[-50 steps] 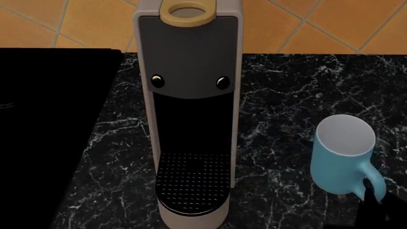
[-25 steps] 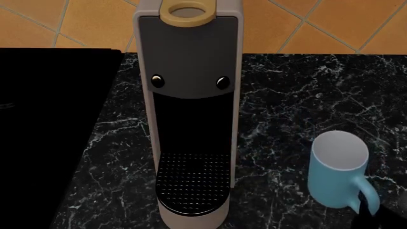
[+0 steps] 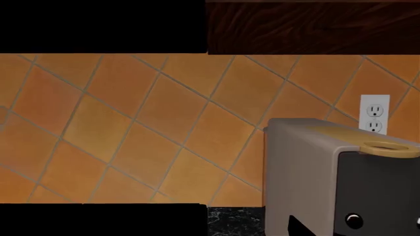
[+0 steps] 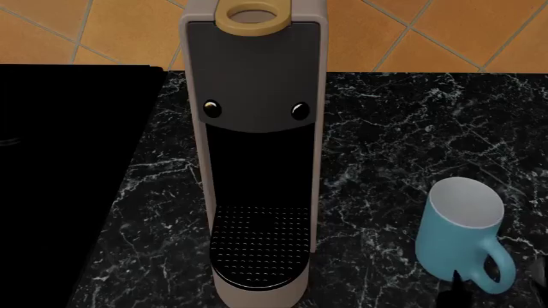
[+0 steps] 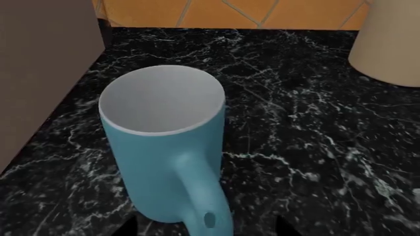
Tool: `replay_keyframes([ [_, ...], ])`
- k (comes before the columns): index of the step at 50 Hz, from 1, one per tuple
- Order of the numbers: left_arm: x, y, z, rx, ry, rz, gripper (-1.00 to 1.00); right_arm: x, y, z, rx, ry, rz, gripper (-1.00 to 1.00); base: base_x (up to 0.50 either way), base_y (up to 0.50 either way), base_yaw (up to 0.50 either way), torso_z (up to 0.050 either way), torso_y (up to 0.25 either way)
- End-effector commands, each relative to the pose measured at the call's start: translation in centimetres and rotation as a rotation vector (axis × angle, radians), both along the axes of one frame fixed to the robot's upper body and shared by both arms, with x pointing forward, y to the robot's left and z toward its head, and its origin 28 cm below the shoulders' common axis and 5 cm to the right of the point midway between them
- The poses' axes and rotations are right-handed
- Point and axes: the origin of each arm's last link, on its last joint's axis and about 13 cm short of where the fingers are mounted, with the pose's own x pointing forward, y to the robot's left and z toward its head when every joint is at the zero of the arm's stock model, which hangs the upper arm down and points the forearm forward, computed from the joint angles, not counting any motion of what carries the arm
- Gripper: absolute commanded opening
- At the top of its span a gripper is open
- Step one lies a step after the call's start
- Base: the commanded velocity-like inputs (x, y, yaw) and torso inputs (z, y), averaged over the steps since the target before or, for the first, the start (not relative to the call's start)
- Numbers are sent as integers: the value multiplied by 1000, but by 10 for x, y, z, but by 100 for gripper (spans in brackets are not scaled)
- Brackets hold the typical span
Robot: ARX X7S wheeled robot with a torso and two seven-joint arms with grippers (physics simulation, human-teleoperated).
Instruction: Pick the mug from under the coffee machine dispenser and place it on the counter.
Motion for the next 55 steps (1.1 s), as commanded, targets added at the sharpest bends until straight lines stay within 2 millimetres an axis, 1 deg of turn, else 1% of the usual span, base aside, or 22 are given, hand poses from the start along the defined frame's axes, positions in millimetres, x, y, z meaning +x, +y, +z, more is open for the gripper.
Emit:
replay_keyframes([
  [1, 0, 1, 0, -1, 1, 3, 100, -4, -5, 3, -12, -4, -19, 100, 0, 0, 0, 0, 0],
  [11, 0, 0, 0, -2, 0, 1, 100, -16, -10, 14, -38, -20, -35, 100, 0, 0, 0, 0, 0],
  [17, 1, -1, -1, 2, 1, 2, 100, -25, -6, 24, -56, -41, -6, 100, 0, 0, 0, 0, 0],
  [24, 2, -1, -1, 2, 3, 2, 100, -35, -4, 44, -85, -87, 14, 100, 0, 0, 0, 0, 0],
  [28, 3, -1, 0, 0, 2, 2, 100, -42, -4, 62, -105, -135, 9, 100, 0, 0, 0, 0, 0],
  [33, 4, 0, 0, 0, -1, 9, 100, -58, -5, 88, -124, -211, -4, 100, 0, 0, 0, 0, 0],
  [39, 4, 1, -1, 1, -2, 13, 100, -64, -1, 111, -145, -292, 1, 100, 0, 0, 0, 0, 0],
  [52, 2, 5, 0, 2, -11, 14, 100, -75, 11, 139, -166, -409, 22, 100, 0, 0, 0, 0, 0],
  [55, 1, 5, 0, 6, -13, 10, 100, -75, 15, 142, -163, -426, 33, 100, 0, 0, 0, 0, 0],
])
